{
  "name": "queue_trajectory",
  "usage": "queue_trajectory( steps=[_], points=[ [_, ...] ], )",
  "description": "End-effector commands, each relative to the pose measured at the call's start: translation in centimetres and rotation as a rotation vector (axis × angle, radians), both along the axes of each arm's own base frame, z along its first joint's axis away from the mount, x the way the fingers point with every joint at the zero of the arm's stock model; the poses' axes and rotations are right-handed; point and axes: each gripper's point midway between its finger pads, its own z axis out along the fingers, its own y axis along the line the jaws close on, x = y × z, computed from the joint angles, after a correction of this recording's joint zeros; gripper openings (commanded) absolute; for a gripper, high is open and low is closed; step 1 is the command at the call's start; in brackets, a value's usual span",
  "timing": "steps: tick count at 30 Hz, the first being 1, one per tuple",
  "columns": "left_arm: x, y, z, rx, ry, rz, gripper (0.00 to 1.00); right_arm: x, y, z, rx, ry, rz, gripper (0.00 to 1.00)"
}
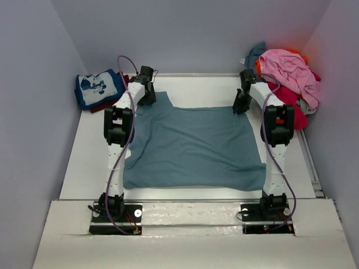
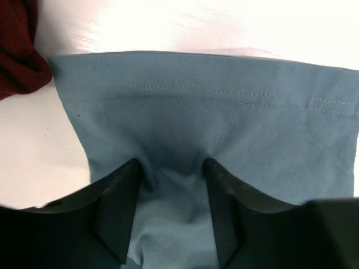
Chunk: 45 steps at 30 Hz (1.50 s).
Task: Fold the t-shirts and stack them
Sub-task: Grap the side of the flattened tshirt furthest away from the robot with both arms, then fold the flattened tshirt in 1/3 of the way
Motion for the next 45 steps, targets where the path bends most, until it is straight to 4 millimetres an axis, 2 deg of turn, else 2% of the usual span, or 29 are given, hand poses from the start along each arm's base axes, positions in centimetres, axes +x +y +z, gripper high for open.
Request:
queue_trajectory(
  steps=[1,2,5,8,9,12,15,18,19,21,22,23,26,29,35,40,43,44,45],
  points=[
    [-2.3,-0.4,-1.9,-0.002,0.093,-0.005,0.49,-1.4,0.2,-1.4,0.032,0.064,-0.004,0.29],
    [-2.3,-0.4,-2.0,-0.002,0.093,-0.003,0.44,-1.4,0.1,-1.4,0.031,0.064,-0.004,0.25],
    [-2.3,-0.5,-2.0,-0.008,0.094,-0.005,0.24,-1.4,0.1,-1.4,0.031,0.064,-0.005,0.23],
    [-2.4,-0.6,-2.0,-0.009,0.096,-0.007,0.13,-1.5,0.1,-1.2,0.028,0.062,-0.005,0.19],
    [-2.3,-0.5,-1.9,-0.006,0.092,-0.003,0.06,-1.5,0.1,-1.1,0.027,0.059,-0.006,0.17],
    [-2.1,-0.4,-1.6,-0.003,0.084,0.004,0.06,-1.5,0.0,-0.8,0.026,0.055,-0.006,0.07],
    [-1.1,0.3,0.0,0.029,0.030,0.039,0.06,-1.2,0.0,0.0,0.025,0.038,-0.010,0.07],
    [0.5,0.6,2.6,0.041,-0.057,0.055,0.06,-0.4,0.0,1.3,0.028,0.003,-0.019,0.07],
    [1.6,0.8,4.3,0.052,-0.107,0.066,0.06,0.4,0.1,2.3,0.032,-0.028,-0.023,0.07],
    [2.7,0.7,5.6,0.054,-0.149,0.065,0.06,1.1,0.1,3.2,0.032,-0.051,-0.028,0.07],
    [3.7,0.6,7.4,0.045,-0.197,0.066,0.05,1.5,0.2,3.6,0.036,-0.063,-0.027,0.07],
    [4.1,0.5,8.1,0.040,-0.224,0.069,0.05,2.4,0.2,5.1,0.036,-0.095,-0.029,0.07],
    [4.9,0.7,9.7,0.042,-0.276,0.089,0.05,3.5,0.2,6.4,0.039,-0.124,-0.037,0.07],
    [5.8,0.3,10.9,0.007,-0.329,0.108,0.05,5.5,0.4,10.0,0.050,-0.226,-0.039,0.07],
    [7.3,-1.0,12.9,-0.092,-0.402,0.134,0.06,7.0,-0.2,12.9,0.029,-0.326,-0.070,0.07],
    [7.8,-0.8,15.0,-0.097,-0.456,0.156,0.05,7.3,-0.4,13.7,0.018,-0.353,-0.071,0.07],
    [7.5,-0.7,16.8,-0.102,-0.484,0.156,0.05,6.8,-0.6,13.7,0.008,-0.343,-0.075,0.07],
    [7.4,-0.6,17.2,-0.101,-0.490,0.156,0.05,6.4,-0.7,12.9,0.001,-0.327,-0.078,0.07],
    [7.2,-0.6,17.9,-0.106,-0.497,0.152,0.05,6.2,-0.9,13.5,-0.003,-0.337,-0.081,0.07]
  ],
)
